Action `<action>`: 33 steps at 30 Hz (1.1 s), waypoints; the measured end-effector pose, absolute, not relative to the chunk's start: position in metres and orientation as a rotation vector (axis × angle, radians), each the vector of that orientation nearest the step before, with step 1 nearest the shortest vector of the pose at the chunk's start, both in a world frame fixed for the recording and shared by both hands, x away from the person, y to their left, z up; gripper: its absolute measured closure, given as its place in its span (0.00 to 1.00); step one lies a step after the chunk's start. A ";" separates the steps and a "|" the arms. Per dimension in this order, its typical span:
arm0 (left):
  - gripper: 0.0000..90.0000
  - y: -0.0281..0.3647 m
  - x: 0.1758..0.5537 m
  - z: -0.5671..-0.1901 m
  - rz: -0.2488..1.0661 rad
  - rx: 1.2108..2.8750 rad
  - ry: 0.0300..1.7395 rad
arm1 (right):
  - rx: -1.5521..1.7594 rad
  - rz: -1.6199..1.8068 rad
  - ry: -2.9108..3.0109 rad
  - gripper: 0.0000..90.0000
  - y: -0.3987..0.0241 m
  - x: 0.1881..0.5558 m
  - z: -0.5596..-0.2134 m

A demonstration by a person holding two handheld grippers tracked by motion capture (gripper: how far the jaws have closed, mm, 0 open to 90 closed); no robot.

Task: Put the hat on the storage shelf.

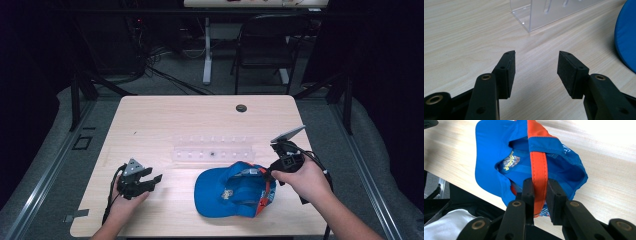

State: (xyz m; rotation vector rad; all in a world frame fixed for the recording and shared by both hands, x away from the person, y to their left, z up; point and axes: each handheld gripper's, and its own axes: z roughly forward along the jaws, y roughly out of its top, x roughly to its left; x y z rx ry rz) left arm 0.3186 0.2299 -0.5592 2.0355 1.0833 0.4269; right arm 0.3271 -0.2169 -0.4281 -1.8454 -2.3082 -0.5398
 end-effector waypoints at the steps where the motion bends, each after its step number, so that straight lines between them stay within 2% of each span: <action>1: 0.55 0.230 0.319 -0.559 0.427 2.035 1.083 | -1.849 -0.538 -2.312 0.87 -0.214 0.328 -0.425; 33: 0.55 0.230 0.318 -0.558 0.425 2.032 1.083 | -1.791 -0.594 -2.315 0.87 -0.195 0.336 -0.350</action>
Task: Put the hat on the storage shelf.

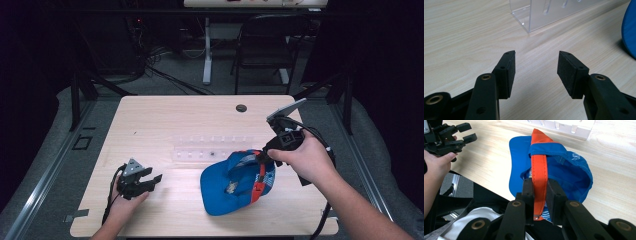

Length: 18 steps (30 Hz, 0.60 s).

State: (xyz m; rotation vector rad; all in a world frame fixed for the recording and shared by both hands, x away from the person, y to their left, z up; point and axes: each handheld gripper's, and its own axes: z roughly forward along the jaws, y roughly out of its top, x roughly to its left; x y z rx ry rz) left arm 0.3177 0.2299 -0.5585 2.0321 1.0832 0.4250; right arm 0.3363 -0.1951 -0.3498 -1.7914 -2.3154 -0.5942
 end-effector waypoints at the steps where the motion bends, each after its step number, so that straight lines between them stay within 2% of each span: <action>1: 0.55 0.230 0.318 -0.558 0.424 2.032 1.083 | -1.783 -0.599 -2.306 0.87 -0.194 0.337 -0.347; 18: 0.55 0.230 0.318 -0.558 0.425 2.035 1.082 | -1.758 -0.620 -2.266 0.87 -0.190 0.340 -0.327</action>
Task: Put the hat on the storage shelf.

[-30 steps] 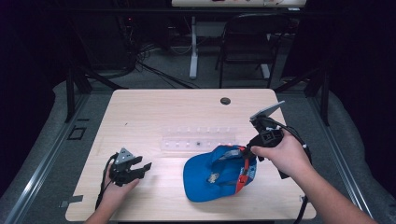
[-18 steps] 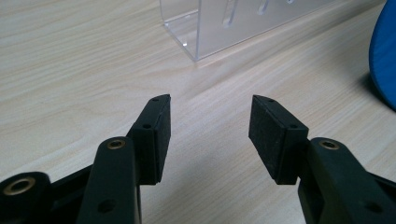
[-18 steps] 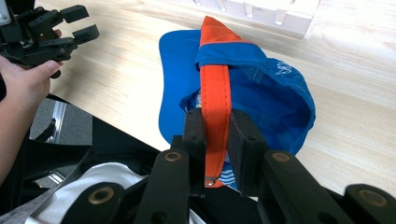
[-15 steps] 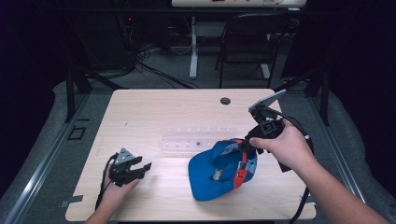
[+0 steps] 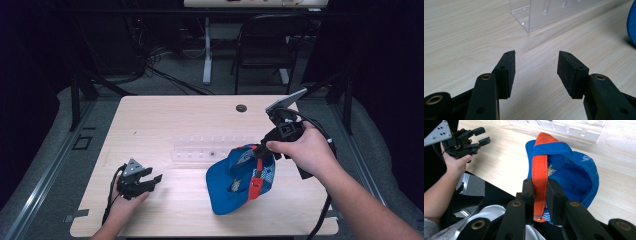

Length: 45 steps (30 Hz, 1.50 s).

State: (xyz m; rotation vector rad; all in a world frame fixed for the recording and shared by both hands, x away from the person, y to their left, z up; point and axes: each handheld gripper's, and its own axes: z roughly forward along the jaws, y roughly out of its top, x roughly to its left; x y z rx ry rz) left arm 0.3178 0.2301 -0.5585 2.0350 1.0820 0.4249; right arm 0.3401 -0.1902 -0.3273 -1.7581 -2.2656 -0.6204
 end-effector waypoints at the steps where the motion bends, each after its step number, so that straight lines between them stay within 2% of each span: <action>1: 0.55 0.230 0.318 -0.558 0.425 2.034 1.081 | -1.747 -0.617 -2.263 0.87 -0.191 0.341 -0.327; 29: 0.55 0.229 0.316 -0.557 0.427 2.034 1.068 | -1.555 -0.916 -1.816 0.87 -0.201 0.350 -0.355; 45: 0.55 0.214 0.310 -0.555 0.425 2.035 1.022 | -1.506 -1.023 -1.769 0.87 -0.203 0.350 -0.342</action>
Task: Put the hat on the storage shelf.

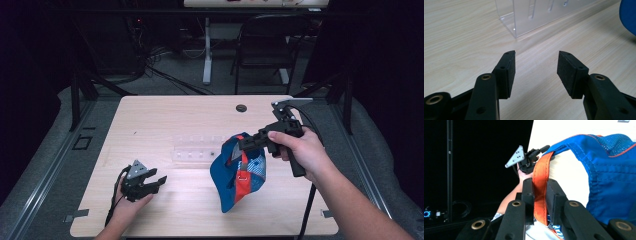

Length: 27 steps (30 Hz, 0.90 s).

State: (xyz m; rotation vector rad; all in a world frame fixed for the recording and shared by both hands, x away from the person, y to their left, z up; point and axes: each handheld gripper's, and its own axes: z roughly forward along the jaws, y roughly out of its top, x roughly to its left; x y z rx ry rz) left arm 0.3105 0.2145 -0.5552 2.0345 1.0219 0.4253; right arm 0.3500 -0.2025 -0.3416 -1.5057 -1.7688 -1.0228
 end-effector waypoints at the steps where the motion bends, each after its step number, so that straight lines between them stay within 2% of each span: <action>1: 0.55 0.213 0.310 -0.555 0.424 2.039 1.016 | -1.504 -1.033 -1.772 0.87 -0.203 0.350 -0.338; 18: 0.55 0.198 0.306 -0.554 0.407 2.058 0.970 | -1.454 -1.143 -1.735 0.87 -0.194 0.364 -0.320; 27: 0.55 0.174 0.297 -0.549 0.424 2.085 0.851 | -1.461 -1.179 -1.712 0.87 -0.191 0.374 -0.316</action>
